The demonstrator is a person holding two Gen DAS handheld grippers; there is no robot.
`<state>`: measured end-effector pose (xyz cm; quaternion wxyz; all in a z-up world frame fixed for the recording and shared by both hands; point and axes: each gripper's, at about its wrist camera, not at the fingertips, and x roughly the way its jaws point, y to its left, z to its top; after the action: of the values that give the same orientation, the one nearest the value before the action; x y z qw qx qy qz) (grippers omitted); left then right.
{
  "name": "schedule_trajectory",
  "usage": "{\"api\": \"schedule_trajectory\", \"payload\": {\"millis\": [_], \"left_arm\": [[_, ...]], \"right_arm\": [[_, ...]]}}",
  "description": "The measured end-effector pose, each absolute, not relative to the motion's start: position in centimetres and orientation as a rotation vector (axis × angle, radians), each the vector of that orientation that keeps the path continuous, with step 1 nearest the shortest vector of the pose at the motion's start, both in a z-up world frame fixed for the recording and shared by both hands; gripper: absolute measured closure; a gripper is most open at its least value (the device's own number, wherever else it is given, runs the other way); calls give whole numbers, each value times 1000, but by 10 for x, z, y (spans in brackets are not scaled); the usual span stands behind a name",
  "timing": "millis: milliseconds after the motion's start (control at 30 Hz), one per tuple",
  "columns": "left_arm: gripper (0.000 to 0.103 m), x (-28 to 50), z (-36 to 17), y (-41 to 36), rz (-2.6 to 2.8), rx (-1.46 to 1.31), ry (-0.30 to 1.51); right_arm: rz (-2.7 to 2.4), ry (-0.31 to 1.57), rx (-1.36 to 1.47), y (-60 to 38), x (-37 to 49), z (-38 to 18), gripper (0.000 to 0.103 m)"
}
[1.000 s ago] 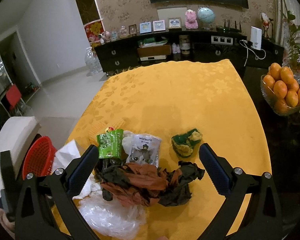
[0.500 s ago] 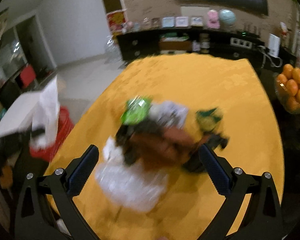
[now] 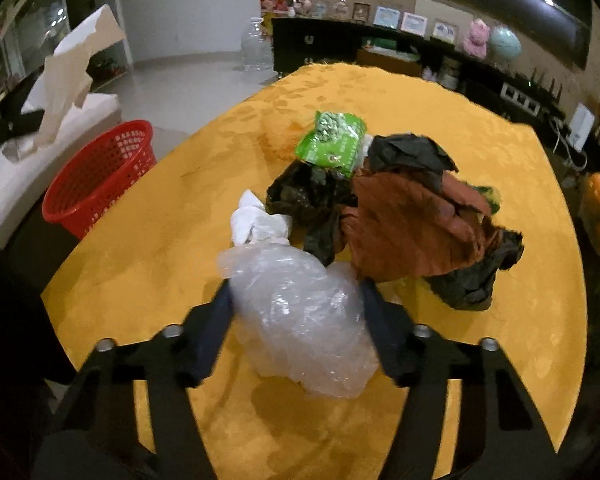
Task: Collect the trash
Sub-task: 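Grasp the clear plastic bag with the right tool and lift it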
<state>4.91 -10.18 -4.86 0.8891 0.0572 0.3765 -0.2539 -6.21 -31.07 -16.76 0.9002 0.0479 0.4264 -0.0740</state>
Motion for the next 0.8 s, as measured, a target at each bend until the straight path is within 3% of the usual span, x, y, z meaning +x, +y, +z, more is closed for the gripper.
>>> {"api": "schedule_trajectory", "payload": {"millis": [533,800], "left_arm": [[92,60,6,-26,-361,53,671],[92,58,8,-1,-332,21,665]], "right_arm": [[-84,731,215,-295,-64,-103,53],[114,684,446,-296,-40,-65,53]]}}
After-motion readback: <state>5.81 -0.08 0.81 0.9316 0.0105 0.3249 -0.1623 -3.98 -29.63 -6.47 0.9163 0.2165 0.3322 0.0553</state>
